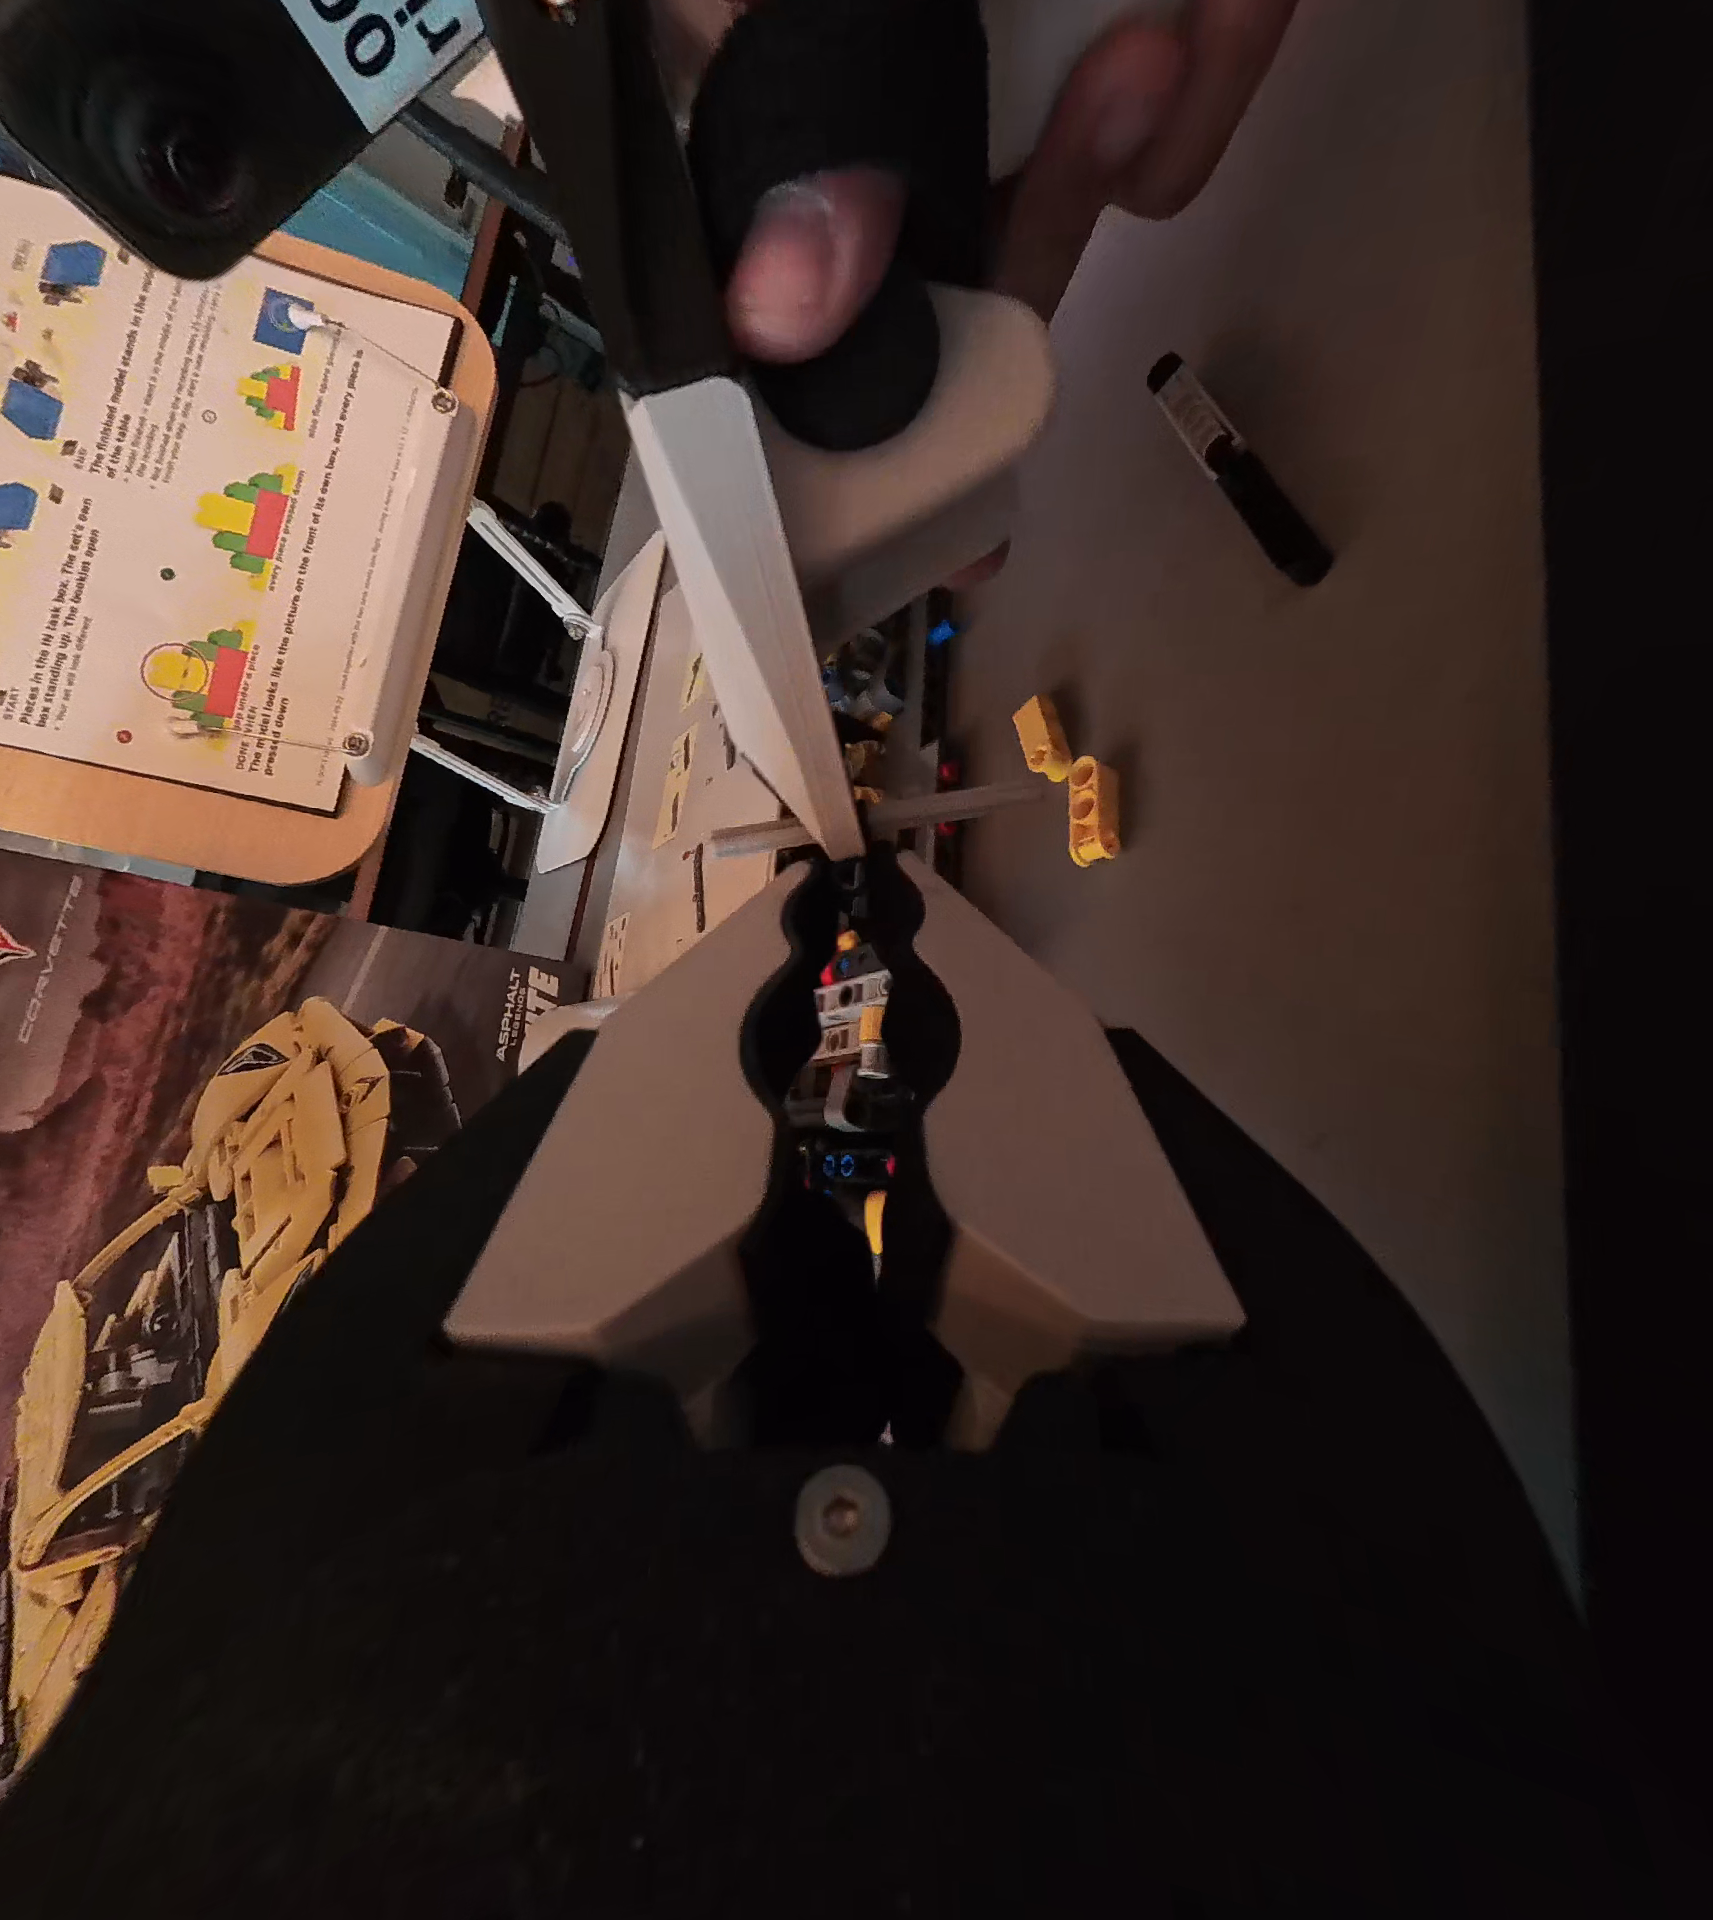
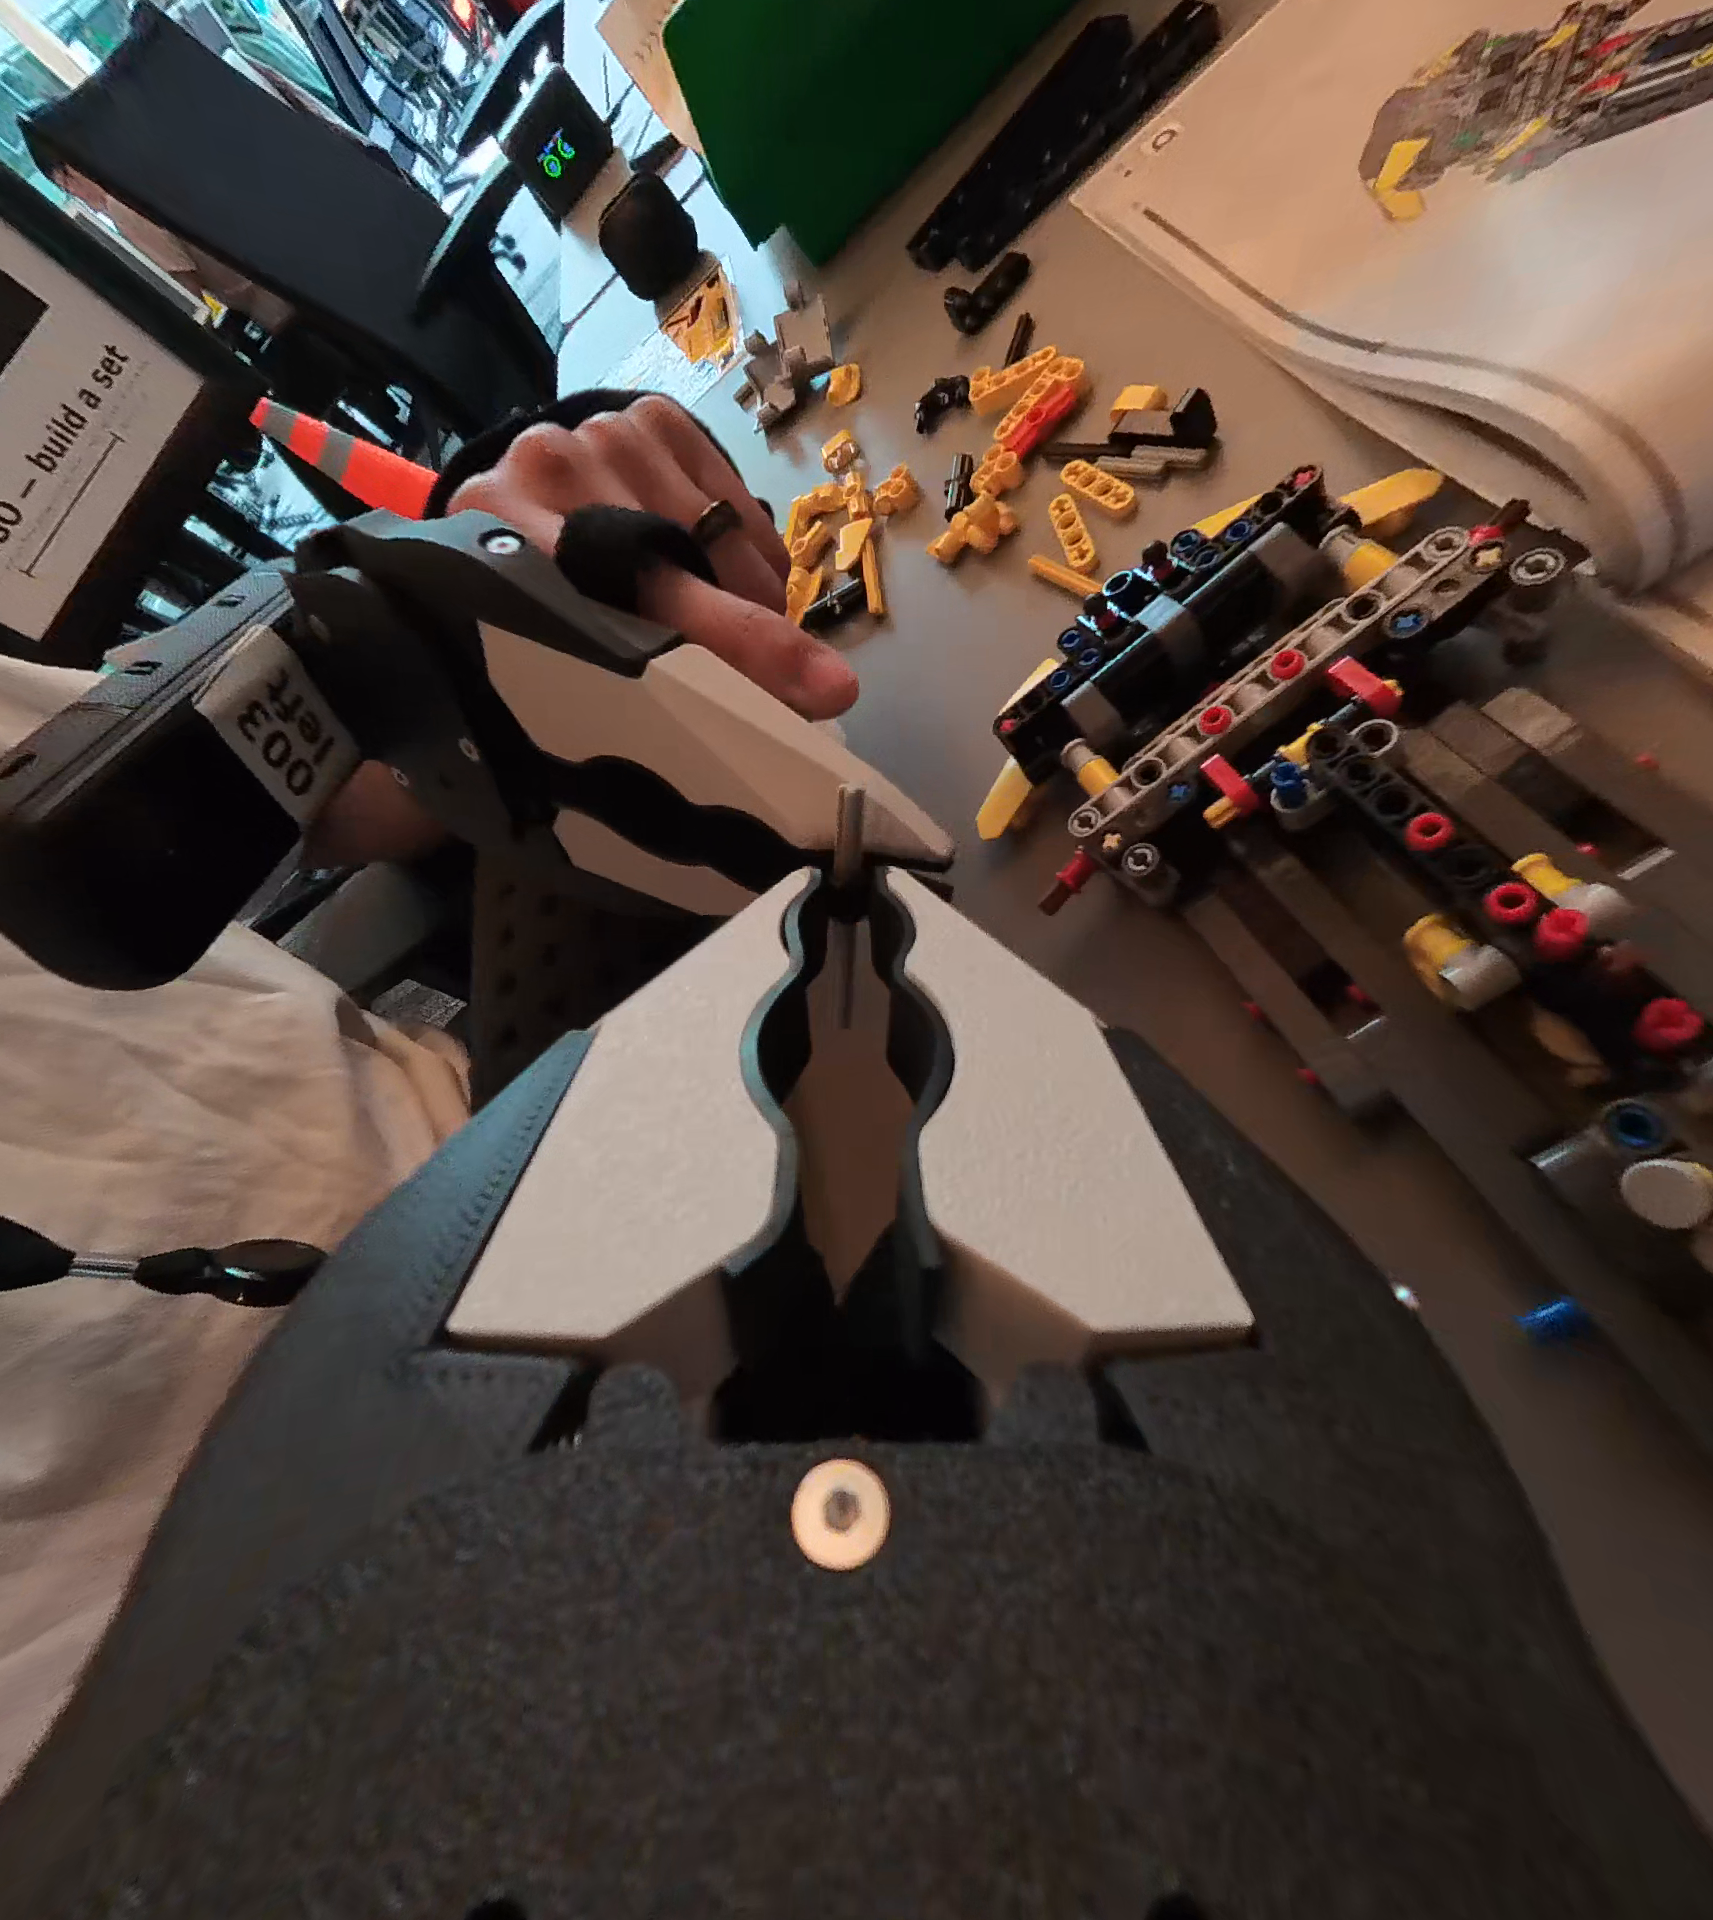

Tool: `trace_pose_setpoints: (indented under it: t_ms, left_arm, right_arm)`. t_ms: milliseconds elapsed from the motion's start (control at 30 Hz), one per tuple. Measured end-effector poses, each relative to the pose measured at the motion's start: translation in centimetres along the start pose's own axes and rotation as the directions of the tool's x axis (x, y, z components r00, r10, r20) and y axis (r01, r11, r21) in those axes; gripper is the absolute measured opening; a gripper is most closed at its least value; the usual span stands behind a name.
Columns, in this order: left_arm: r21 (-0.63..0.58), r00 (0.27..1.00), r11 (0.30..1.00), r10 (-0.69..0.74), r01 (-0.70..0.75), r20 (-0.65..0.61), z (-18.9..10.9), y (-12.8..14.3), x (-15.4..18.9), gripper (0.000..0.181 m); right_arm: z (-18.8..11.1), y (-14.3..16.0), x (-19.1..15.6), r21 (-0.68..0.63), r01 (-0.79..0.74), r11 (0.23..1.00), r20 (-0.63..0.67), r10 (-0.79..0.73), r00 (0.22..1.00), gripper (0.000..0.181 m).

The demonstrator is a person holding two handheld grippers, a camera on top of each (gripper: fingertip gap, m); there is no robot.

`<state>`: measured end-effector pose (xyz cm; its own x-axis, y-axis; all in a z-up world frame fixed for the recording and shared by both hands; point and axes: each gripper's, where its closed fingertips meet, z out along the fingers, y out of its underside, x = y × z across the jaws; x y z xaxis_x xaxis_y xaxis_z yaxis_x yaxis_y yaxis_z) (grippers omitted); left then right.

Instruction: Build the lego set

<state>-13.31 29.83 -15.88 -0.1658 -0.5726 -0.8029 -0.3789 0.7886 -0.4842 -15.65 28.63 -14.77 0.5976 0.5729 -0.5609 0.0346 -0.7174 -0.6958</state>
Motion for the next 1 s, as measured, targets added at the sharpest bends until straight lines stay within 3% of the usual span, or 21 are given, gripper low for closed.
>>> trace_pose_setpoints:
  t_ms: [200,267,367,467,600,667,733,800,1000]
  left_arm:
    - [0.009,0.999,1.0,-0.03,0.03,0.014,-0.1,-0.1,-0.6,0.003]
    - [-0.005,0.999,0.999,-0.041,0.041,-0.005,0.0,0.3,-0.4,0.003]
    - [-0.01,0.998,0.998,-0.064,0.064,-0.023,0.0,0.7,-0.4,0.003]
    - [0.029,0.984,0.988,-0.15,0.154,-0.1,-0.3,-0.1,0.2,0.003]
    - [0.044,0.922,0.944,-0.307,0.326,-0.236,-0.7,-0.7,1.0,0.003]
    - [0.039,0.899,0.931,-0.339,0.363,-0.277,-0.9,-0.9,1.3,0.004]
    - [0.034,0.888,0.926,-0.348,0.375,-0.301,-0.9,-1.0,1.6,0.003]
    - [0.028,0.891,0.933,-0.334,0.359,-0.306,-0.9,-0.9,1.9,0.004]
    - [-0.009,0.916,0.958,-0.276,0.286,-0.29,-0.5,-0.3,2.6,0.004]
  right_arm:
    - [-0.4,-0.5,-0.1,0.027,-0.015,1.0,0.002,0.015,1.0,0.006]
    - [-0.6,-0.7,0.1,0.027,0.064,0.998,-0.041,-0.063,0.997,0.009]
    - [-1.3,-1.0,-0.3,-0.012,0.295,0.955,-0.111,-0.295,0.949,0.034]
    - [-1.1,0.3,-1.1,-0.194,0.532,0.824,-0.157,-0.561,0.813,0.048]
    - [-1.5,1.9,0.3,-0.549,0.627,0.553,-0.201,-0.815,0.544,0.054]
    - [-1.3,2.2,0.1,-0.617,0.657,0.435,-0.167,-0.887,0.43,0.048]
    - [-0.9,2.6,0.0,-0.64,0.672,0.373,-0.137,-0.916,0.378,0.043]
    - [-0.7,3.0,0.1,-0.652,0.672,0.351,-0.112,-0.921,0.373,0.041]
    - [-0.2,3.9,0.4,-0.671,0.596,0.441,-0.093,-0.847,0.523,0.041]
